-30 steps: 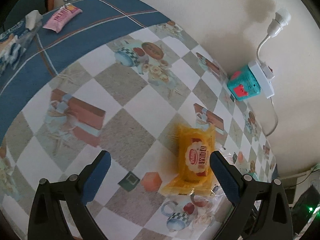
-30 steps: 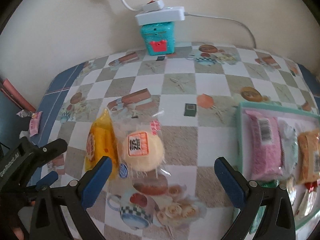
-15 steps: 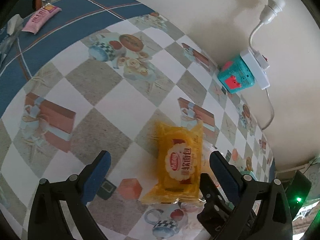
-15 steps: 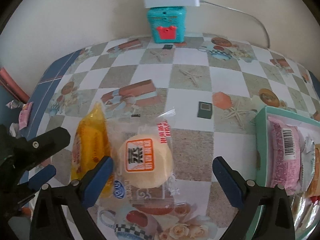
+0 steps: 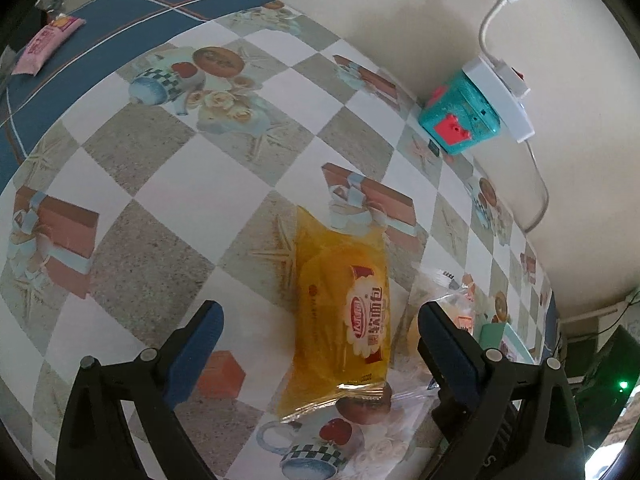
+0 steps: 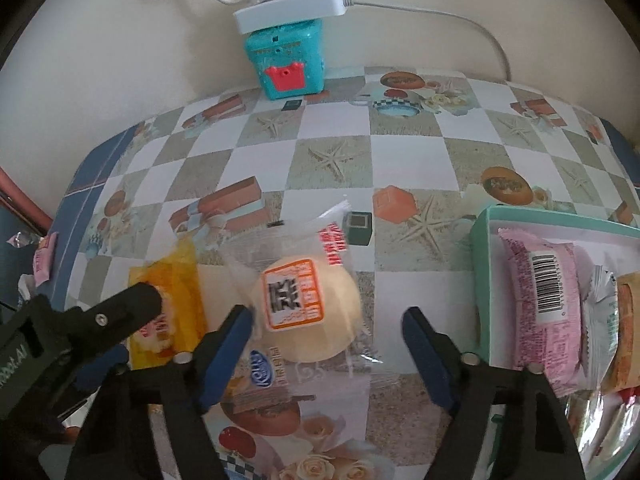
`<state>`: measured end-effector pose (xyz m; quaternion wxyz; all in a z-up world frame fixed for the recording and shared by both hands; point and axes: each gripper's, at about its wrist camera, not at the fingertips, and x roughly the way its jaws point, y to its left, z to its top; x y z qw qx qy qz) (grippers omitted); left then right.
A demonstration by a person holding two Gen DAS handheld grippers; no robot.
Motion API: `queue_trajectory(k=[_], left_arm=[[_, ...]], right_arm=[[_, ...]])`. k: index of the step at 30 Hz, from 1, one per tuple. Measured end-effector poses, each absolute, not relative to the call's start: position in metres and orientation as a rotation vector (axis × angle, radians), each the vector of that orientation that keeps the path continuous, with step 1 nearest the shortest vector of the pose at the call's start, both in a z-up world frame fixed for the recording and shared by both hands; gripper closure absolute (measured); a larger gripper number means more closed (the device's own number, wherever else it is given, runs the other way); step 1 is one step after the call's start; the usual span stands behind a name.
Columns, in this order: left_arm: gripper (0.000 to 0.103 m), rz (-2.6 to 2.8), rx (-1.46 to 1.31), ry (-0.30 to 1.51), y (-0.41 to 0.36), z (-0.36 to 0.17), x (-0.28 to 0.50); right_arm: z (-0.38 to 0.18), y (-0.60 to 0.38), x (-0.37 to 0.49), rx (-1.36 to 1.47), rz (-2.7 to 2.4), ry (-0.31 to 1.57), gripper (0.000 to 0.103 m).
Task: Organize snacks
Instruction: 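Grasp the steamed bun pack with the right tool while the left tool grasps the yellow bread pack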
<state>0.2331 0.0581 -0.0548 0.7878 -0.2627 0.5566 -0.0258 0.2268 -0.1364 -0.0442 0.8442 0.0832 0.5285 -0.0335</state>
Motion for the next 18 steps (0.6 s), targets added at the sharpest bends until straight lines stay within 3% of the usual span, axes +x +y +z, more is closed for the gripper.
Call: queue_trajectory(k=[3, 6, 15, 18], left_arm=[[0.006, -0.066, -0.549, 1.204, 0.052, -0.055, 0.235], [0.021, -0.074, -0.528, 1.217, 0.045, -0.056, 0.236], [0.030, -0.044, -0.484, 1.237, 0.039, -0.061, 0.235], [0.040, -0.052, -0.505, 1.241, 0.039, -0.062, 0.234]], right_arm=[[-0.042, -0.138, 0.226, 0.182, -0.065, 1.107, 0.038], [-0.041, -0.139, 0.225, 0.174, -0.068, 1.100, 0.039], [-0.041, -0.144, 0.221, 0.180, -0.075, 1.096, 0.039], [-0.040, -0.143, 0.221, 0.176, -0.077, 1.095, 0.039]])
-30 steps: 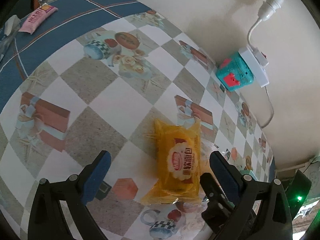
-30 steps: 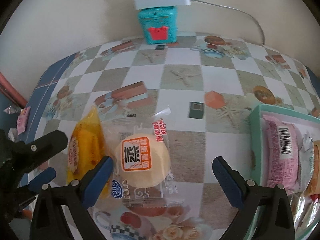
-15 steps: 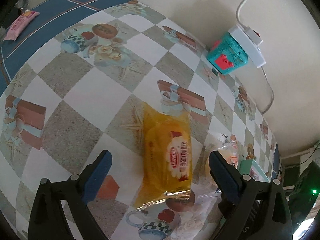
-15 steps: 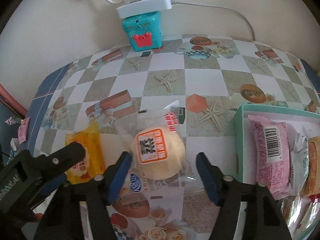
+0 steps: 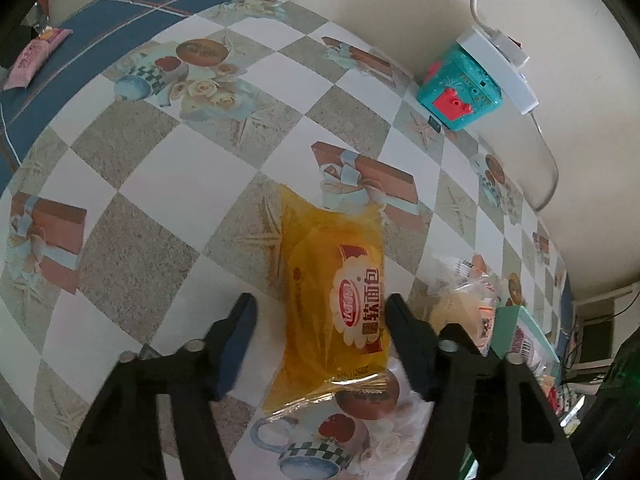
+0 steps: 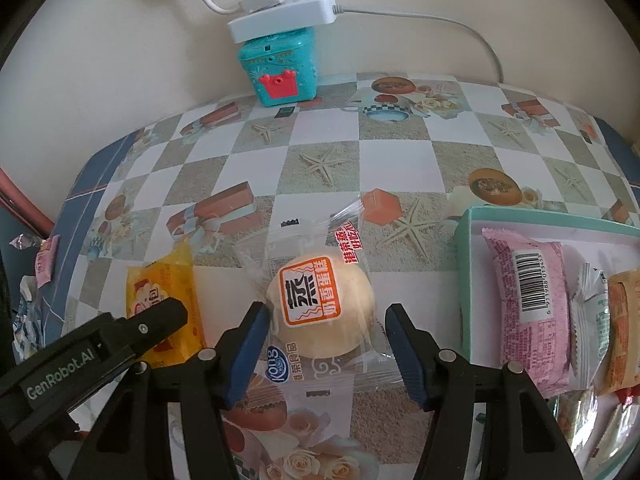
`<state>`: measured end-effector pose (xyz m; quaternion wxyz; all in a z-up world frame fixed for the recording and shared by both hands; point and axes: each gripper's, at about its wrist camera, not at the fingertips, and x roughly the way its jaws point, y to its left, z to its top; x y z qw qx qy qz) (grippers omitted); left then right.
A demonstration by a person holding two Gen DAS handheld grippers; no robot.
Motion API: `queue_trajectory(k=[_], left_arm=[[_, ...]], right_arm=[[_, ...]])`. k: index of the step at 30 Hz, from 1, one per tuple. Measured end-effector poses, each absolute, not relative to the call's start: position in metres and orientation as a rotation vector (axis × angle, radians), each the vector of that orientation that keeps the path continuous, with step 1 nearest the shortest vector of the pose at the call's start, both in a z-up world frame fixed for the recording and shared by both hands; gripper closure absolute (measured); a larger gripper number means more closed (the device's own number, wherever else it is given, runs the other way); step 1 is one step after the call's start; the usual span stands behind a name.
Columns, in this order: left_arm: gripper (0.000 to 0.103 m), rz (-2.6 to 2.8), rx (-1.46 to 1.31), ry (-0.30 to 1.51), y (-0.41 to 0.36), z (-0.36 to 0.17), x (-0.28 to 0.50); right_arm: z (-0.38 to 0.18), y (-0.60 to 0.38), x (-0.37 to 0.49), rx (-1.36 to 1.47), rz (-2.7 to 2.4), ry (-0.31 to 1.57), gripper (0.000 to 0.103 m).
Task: Organize snacks
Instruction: 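Grasp the steamed bun pack with the right tool while the left tool grasps the yellow bread pack, then carry the steamed bun pack in the right tool while the left tool carries the bread pack to the tray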
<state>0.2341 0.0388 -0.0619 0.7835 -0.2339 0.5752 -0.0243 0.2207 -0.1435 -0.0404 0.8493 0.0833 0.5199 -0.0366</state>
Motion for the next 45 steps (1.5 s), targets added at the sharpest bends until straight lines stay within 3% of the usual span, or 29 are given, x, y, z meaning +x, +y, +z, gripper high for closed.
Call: queue_trajectory(k=[11, 30, 45], left_arm=[[0.058, -0.085, -0.513, 1.243, 0.035, -0.059, 0.233], [0.060, -0.074, -0.552, 1.203, 0.050, -0.035, 0.206], [0.060, -0.048, -0.517, 1.144, 0.059, -0.006, 0.168]], right_arm=[[-0.040, -0.143, 0.220, 0.174, -0.077, 1.096, 0.039], [-0.029, -0.142, 0.191, 0.204, -0.062, 1.124, 0.050], [-0.010, -0.147, 0.148, 0.273, -0.055, 1.103, 0.051]])
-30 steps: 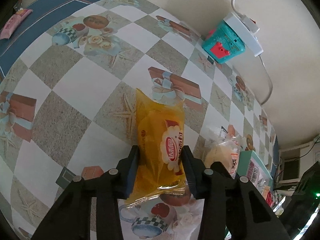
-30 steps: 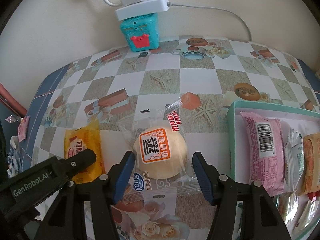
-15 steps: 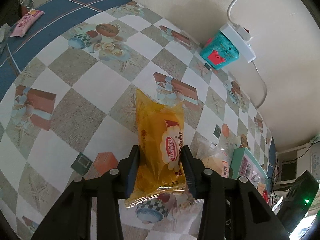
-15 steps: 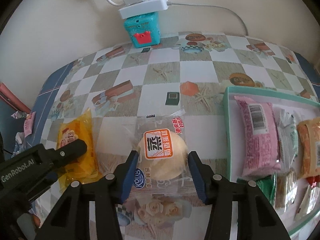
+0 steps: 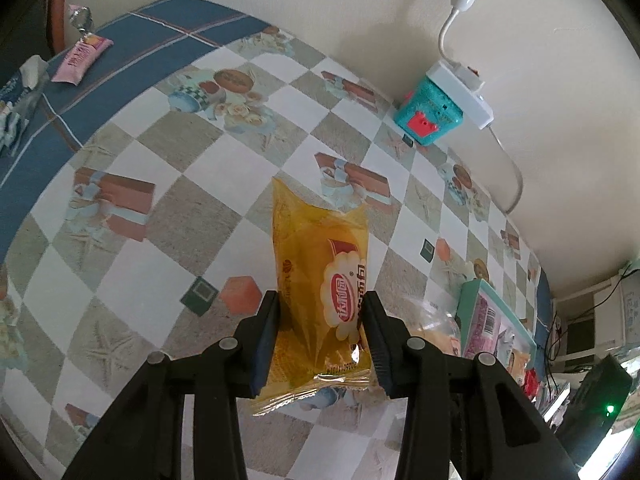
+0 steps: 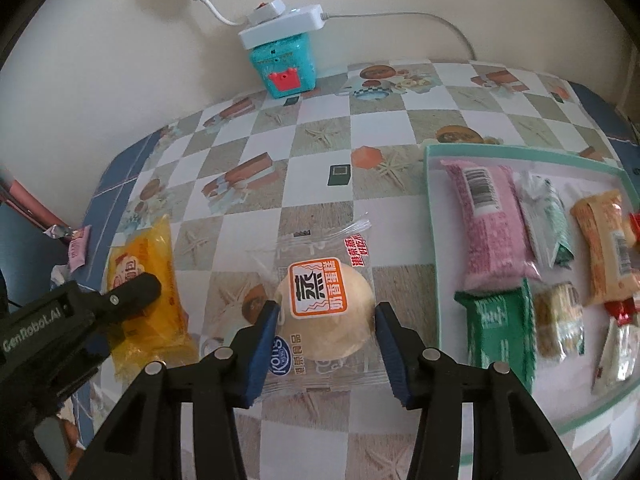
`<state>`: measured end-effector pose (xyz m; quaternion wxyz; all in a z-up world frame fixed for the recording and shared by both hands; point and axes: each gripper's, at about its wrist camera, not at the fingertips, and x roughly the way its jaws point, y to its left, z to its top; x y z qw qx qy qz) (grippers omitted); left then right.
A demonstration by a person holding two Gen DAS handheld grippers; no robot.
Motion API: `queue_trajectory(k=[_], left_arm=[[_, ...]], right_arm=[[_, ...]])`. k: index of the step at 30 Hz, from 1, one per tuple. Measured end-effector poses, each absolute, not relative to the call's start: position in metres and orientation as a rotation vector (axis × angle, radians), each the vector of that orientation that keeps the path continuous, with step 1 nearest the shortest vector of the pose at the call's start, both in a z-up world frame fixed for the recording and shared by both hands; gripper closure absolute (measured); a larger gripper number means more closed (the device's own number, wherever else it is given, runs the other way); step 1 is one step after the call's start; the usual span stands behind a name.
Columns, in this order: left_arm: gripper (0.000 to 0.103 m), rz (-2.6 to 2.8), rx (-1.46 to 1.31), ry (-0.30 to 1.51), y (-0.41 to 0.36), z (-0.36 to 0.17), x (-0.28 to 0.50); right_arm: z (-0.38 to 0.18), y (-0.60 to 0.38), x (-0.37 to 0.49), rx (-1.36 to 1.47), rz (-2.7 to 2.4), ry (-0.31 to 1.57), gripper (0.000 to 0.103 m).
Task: Organize snacks
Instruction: 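Carry the steamed bun pack in the right tool while the left tool carries the bread pack to the tray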
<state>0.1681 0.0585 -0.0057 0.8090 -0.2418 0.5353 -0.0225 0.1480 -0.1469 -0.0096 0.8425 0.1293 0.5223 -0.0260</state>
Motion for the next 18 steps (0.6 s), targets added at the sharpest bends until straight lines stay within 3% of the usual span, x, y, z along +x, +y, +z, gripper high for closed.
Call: queue_trajectory(k=[18], left_arm=[[0.060, -0.078, -0.449, 1.088, 0.040, 0.026, 0.147]], right_arm=[[0.030, -0.171, 0.103, 0.308, -0.084, 1.000, 0.051]])
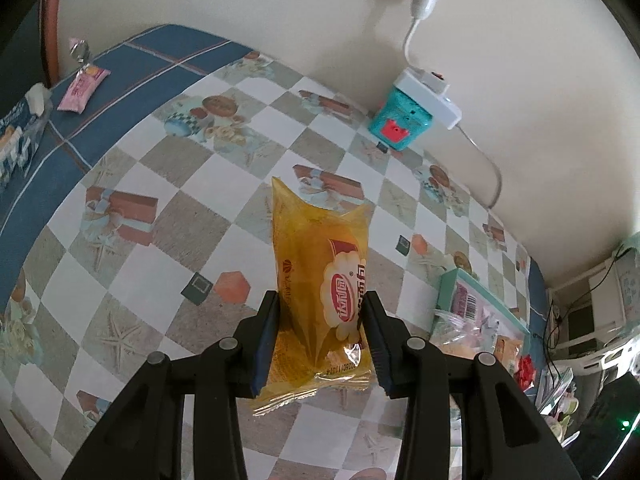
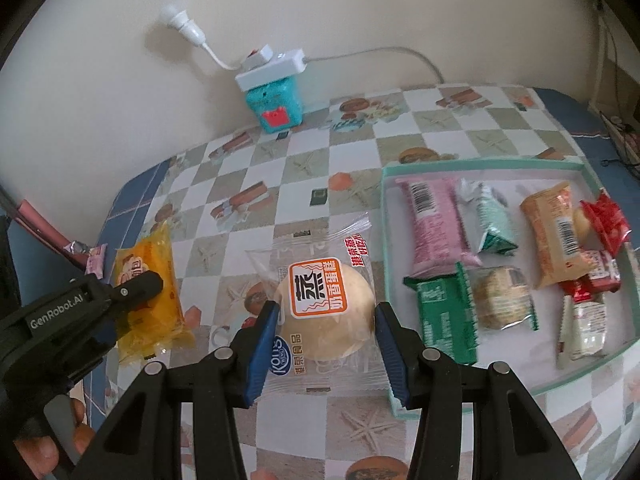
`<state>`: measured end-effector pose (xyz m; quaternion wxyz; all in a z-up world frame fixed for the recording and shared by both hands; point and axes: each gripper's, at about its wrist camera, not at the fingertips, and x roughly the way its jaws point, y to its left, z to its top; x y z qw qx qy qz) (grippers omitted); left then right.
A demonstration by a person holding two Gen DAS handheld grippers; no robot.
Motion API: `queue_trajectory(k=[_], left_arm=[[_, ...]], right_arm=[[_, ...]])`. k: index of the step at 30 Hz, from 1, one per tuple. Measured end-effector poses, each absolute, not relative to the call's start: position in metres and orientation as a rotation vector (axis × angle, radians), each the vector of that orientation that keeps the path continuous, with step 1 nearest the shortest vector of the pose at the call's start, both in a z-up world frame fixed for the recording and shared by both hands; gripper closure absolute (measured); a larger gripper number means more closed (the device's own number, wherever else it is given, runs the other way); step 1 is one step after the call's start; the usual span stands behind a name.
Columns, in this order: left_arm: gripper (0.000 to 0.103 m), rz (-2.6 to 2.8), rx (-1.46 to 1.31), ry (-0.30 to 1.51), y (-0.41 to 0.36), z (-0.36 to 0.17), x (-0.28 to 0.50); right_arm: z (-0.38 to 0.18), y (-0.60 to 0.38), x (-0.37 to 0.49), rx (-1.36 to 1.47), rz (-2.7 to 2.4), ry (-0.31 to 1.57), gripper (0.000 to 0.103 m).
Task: Organize snacks
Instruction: 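Carry the steamed bun pack in the right tool while the left tool carries the bread pack to the tray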
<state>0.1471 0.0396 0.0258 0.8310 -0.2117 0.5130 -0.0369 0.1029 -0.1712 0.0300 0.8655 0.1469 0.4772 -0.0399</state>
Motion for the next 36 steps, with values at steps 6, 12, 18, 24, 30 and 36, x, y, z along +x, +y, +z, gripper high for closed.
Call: queue_trajectory(k=[6, 12, 18, 24, 30, 36], left_arm=[[0.060, -0.077, -0.418, 1.076, 0.031, 0.033, 0.146], [0.060, -0.077, -0.378, 1.051, 0.020, 0.046, 0.143], [0.060, -0.115, -0.344, 1.039, -0.002, 0.054, 0.141], [0.060, -0.171, -0.306, 1.032, -0.031, 0.062, 0.136], [0.060, -0.225, -0.258, 1.033, -0.061, 0.067, 0.133], [0.060, -0.296, -0.198, 1.042, -0.098, 0.072, 0.125]], right_arm=[[0.045, -0.192, 0.098, 0.323, -0.122, 0.956, 0.051], [0.054, -0.230, 0.091, 0.381, -0.218, 0.946, 0.051], [0.056, -0.277, 0.079, 0.453, -0.324, 0.935, 0.051], [0.058, -0.323, 0.063, 0.517, -0.425, 0.914, 0.051], [0.060, -0.353, 0.049, 0.553, -0.494, 0.899, 0.051], [0.061, -0.363, 0.044, 0.540, -0.530, 0.907, 0.051]])
